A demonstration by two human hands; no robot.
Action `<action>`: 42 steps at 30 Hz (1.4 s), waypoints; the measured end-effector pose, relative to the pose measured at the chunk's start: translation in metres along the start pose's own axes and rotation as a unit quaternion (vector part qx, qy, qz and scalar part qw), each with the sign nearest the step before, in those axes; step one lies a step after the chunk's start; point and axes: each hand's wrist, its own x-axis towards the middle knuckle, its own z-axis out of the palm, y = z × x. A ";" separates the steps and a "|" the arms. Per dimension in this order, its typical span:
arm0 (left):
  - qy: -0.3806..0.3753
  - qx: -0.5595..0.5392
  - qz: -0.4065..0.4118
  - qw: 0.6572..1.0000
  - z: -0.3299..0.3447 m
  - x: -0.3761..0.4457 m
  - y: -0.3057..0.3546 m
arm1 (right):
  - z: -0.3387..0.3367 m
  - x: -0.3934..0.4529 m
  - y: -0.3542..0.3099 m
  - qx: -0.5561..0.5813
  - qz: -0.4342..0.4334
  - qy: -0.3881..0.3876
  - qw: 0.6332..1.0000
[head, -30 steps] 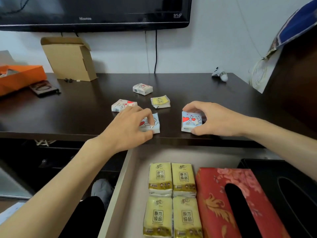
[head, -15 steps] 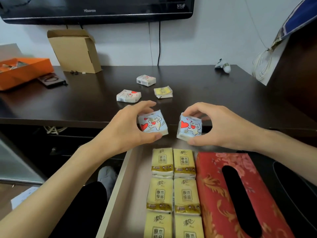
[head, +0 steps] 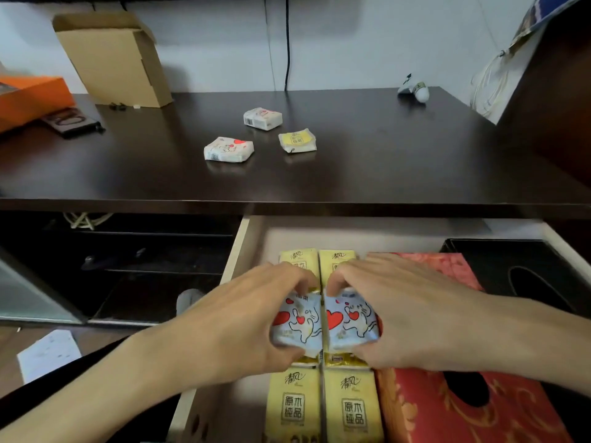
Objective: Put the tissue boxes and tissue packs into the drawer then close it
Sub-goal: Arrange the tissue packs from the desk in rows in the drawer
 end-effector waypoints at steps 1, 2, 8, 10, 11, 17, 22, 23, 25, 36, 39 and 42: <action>-0.001 -0.003 0.007 1.000 0.002 0.000 0.001 | 0.003 -0.001 -0.001 -0.007 0.000 -0.003 1.000; -0.004 -0.007 0.011 1.000 0.004 -0.001 0.001 | 0.005 -0.001 -0.001 -0.010 -0.002 -0.002 1.000; -0.011 0.030 0.047 0.998 0.014 -0.005 -0.003 | 0.007 0.003 -0.001 -0.008 -0.010 -0.020 1.000; -0.008 0.044 0.053 0.998 0.015 -0.004 -0.004 | 0.007 0.004 -0.001 -0.006 -0.010 -0.029 1.000; -0.008 0.054 0.056 0.997 0.015 -0.004 -0.004 | 0.006 0.004 -0.001 -0.003 -0.009 -0.031 0.999; -0.012 0.087 0.065 0.994 0.019 -0.001 -0.005 | 0.004 0.003 -0.003 -0.007 -0.007 -0.029 1.000; -0.012 0.107 0.077 0.991 0.019 0.000 -0.006 | 0.007 0.008 -0.005 -0.044 -0.004 -0.016 0.999; -0.012 0.105 0.075 0.992 0.019 0.000 -0.007 | 0.008 0.008 -0.007 -0.054 -0.004 -0.015 0.998; -0.014 0.102 0.075 0.992 0.019 0.000 -0.007 | 0.009 0.008 -0.008 -0.058 -0.003 -0.013 0.998; 0.056 0.122 0.037 0.990 -0.021 0.015 -0.009 | -0.032 0.033 0.008 0.095 0.049 0.122 0.987; 0.137 0.100 -0.012 0.985 -0.047 0.036 -0.021 | -0.060 0.074 0.025 0.198 0.049 0.192 0.960; 0.227 0.079 -0.070 0.968 -0.070 0.064 -0.042 | -0.078 0.130 0.049 0.208 0.071 0.264 0.939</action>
